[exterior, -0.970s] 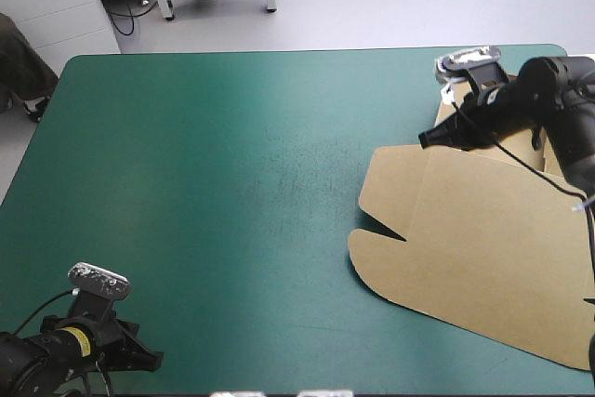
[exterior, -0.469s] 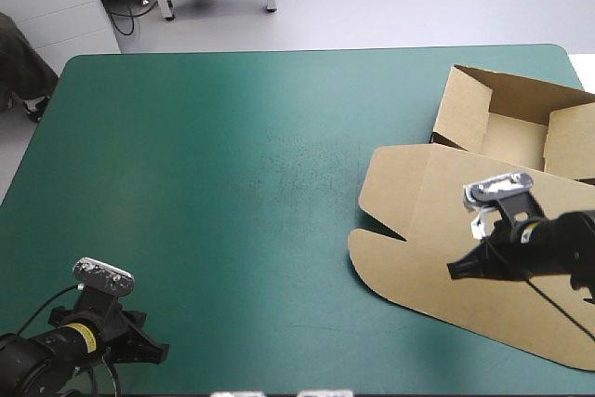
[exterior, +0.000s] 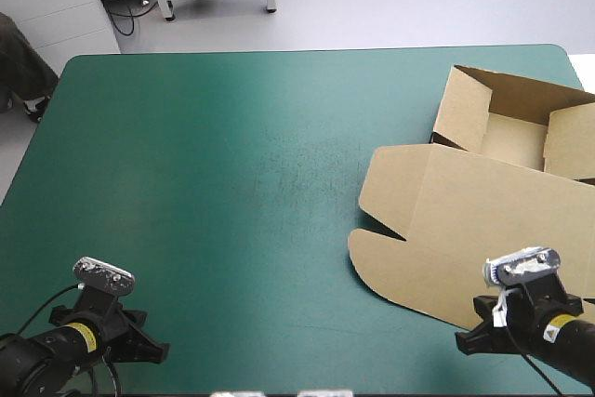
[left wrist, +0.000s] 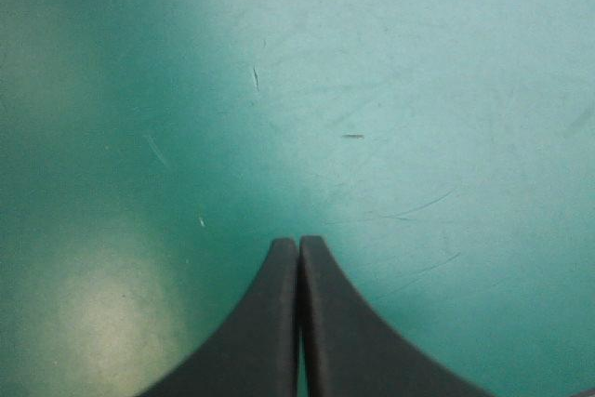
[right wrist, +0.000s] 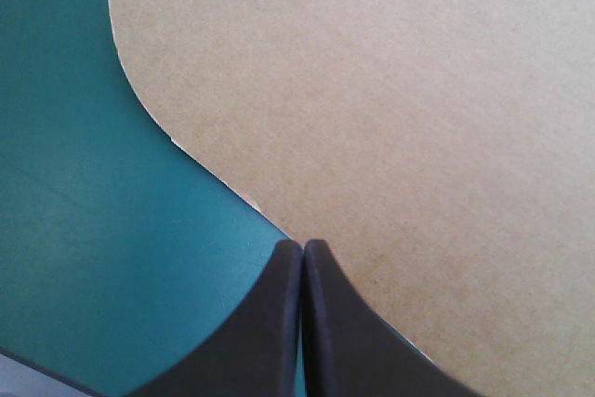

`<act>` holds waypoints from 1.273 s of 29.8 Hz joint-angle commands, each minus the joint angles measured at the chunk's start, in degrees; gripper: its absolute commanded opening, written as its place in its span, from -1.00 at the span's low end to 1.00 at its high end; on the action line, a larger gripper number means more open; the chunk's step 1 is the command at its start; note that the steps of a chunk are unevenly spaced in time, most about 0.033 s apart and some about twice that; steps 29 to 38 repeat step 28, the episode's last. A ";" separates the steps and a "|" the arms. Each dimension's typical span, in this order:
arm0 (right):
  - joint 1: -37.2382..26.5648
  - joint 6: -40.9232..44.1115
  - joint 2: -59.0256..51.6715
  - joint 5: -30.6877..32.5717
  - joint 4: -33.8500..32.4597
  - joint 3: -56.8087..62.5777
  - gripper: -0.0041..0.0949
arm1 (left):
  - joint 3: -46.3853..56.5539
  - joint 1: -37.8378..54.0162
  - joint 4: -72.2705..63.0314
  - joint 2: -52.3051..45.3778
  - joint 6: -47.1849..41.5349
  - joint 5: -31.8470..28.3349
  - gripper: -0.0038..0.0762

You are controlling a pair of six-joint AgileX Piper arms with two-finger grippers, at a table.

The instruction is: Fold the box

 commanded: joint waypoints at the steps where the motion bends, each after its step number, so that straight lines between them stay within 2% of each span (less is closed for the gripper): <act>1: -0.05 -0.55 -3.94 -3.35 -0.56 0.83 -0.95 | -1.41 -0.15 0.29 0.38 -0.16 -2.72 -0.98; 10: -0.05 -0.55 -9.44 -3.88 -0.59 7.91 -0.95 | -1.41 -0.15 0.29 0.38 -0.16 -2.72 -0.98; 38: -0.05 -0.55 -9.44 -3.93 -0.71 7.92 -0.95 | -1.41 -0.15 0.29 0.38 -0.84 -2.60 -0.98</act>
